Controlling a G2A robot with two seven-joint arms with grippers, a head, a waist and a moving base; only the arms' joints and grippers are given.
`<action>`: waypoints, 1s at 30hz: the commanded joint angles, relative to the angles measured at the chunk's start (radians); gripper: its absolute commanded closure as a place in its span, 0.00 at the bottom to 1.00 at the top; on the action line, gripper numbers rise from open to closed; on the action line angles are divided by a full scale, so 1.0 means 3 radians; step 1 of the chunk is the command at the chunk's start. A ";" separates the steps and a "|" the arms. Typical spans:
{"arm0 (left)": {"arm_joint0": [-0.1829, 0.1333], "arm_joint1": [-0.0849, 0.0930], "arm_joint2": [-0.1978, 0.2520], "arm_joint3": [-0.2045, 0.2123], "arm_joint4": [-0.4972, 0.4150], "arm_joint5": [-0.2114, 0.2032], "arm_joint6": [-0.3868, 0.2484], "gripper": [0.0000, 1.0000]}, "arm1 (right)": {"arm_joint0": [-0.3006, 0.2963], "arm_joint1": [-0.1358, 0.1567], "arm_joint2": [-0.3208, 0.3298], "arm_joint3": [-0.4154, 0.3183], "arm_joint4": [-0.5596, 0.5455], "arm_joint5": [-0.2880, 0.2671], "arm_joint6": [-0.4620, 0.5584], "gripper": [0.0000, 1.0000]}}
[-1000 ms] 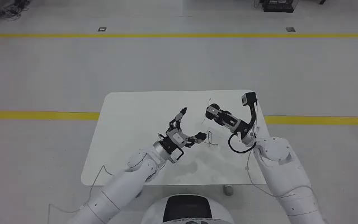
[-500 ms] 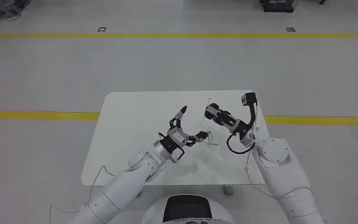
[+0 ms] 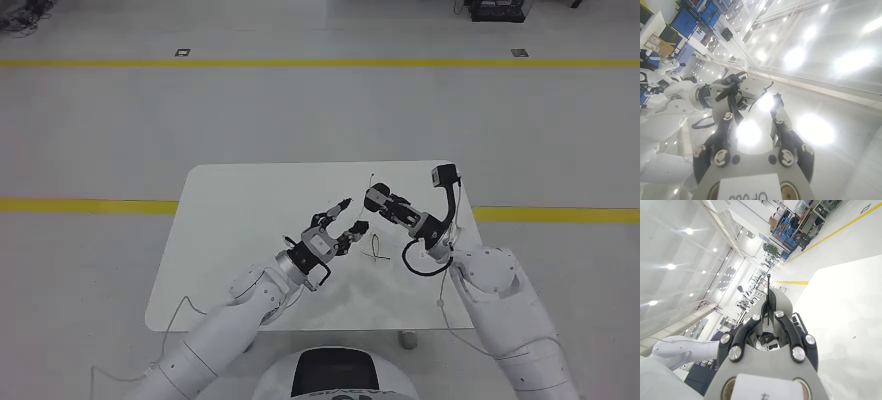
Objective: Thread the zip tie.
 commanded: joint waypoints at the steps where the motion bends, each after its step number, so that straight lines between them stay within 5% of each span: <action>1: 0.0002 -0.0004 -0.0006 0.0001 0.0010 0.0006 0.0003 0.67 | -0.0005 0.0001 0.0001 -0.0014 -0.0016 0.0000 -0.0014 1.00; 11: 0.0019 -0.0027 -0.0028 0.0003 0.0078 -0.0011 0.0047 0.72 | -0.0021 0.0010 -0.0003 -0.0057 -0.0062 0.0000 -0.0028 1.00; 18: 0.0029 -0.0042 -0.0049 0.0001 0.0110 -0.0010 0.0052 0.65 | -0.0022 0.0016 -0.0020 -0.0058 -0.0102 0.0000 -0.0043 1.00; 30: 0.0045 -0.0064 -0.0080 0.0004 0.0142 0.0006 0.0012 0.82 | -0.0011 0.0027 -0.0044 -0.0042 -0.0128 0.0000 -0.0057 1.00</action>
